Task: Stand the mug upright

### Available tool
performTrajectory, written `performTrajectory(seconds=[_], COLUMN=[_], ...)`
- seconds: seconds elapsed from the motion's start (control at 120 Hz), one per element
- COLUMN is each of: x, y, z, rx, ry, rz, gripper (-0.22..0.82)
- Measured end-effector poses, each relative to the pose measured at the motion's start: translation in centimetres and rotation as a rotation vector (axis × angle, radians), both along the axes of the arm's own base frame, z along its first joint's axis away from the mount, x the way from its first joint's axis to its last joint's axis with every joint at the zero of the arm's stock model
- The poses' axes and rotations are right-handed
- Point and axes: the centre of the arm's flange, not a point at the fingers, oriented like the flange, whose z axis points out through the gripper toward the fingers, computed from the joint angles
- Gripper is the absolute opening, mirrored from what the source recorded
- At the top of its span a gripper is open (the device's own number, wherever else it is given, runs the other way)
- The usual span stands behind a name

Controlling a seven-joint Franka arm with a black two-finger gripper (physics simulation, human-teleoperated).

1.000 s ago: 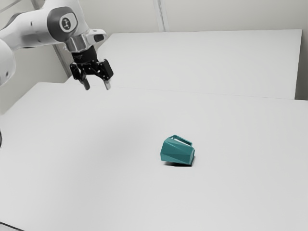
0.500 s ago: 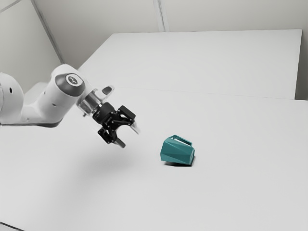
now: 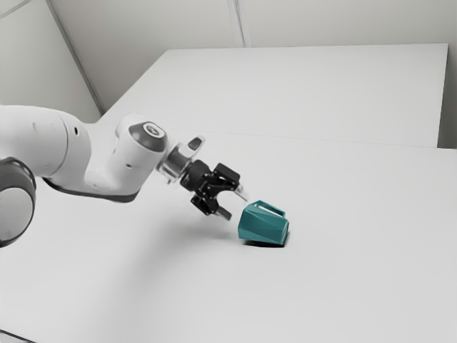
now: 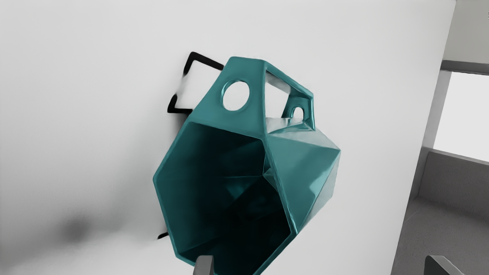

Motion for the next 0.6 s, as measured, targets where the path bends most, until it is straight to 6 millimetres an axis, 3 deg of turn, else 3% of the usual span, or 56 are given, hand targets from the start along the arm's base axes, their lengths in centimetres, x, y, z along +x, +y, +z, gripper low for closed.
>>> performTrajectory(seconds=[0.6], x=[0.7], y=[-2.3], z=[-3.9], rx=[-0.059], ry=[-0.075], rz=[-0.025], gripper=[0.60])
